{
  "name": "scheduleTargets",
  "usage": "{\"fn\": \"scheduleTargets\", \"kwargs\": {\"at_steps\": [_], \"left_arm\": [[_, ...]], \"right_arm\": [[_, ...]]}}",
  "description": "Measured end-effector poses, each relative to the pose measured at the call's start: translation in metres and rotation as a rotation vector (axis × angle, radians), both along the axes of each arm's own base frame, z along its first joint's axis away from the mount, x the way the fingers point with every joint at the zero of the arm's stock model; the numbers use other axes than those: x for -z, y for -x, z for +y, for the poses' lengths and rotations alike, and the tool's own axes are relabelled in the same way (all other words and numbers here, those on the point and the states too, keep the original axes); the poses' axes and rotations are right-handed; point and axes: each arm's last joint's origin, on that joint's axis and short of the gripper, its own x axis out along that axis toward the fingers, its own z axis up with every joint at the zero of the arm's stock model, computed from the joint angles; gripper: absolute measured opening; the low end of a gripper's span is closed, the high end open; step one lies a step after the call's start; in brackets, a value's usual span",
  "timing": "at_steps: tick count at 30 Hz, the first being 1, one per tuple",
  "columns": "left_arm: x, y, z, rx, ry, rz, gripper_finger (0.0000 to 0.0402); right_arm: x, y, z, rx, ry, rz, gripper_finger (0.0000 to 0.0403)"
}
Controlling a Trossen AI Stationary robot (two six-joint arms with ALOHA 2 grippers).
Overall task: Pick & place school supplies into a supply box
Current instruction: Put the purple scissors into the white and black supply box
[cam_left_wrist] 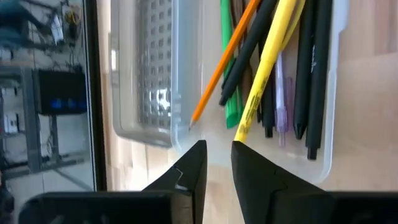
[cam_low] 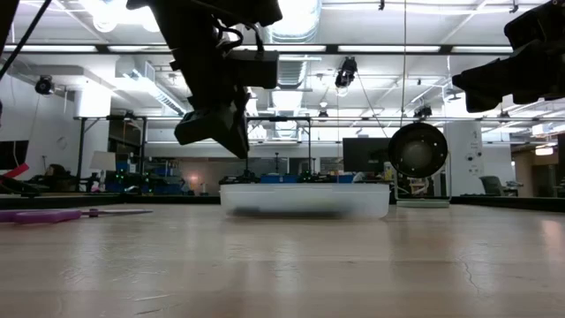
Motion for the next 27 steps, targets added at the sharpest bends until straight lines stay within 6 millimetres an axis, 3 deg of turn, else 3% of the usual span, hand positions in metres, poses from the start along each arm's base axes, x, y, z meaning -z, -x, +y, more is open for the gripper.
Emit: {"fn": "scheduleTargets", "kwargs": {"at_steps": [13,27], "left_arm": [[0.000,0.019,0.004,-0.211,0.063,-0.005,0.0060],[0.001,0.038,-0.002,-0.433,0.257,-0.026,0.0060]], "right_arm": [[0.000,0.000,0.000,-0.001,0.000,0.000,0.0068],[0.000,0.000,0.000,0.000,0.000,0.000,0.0068]]}}
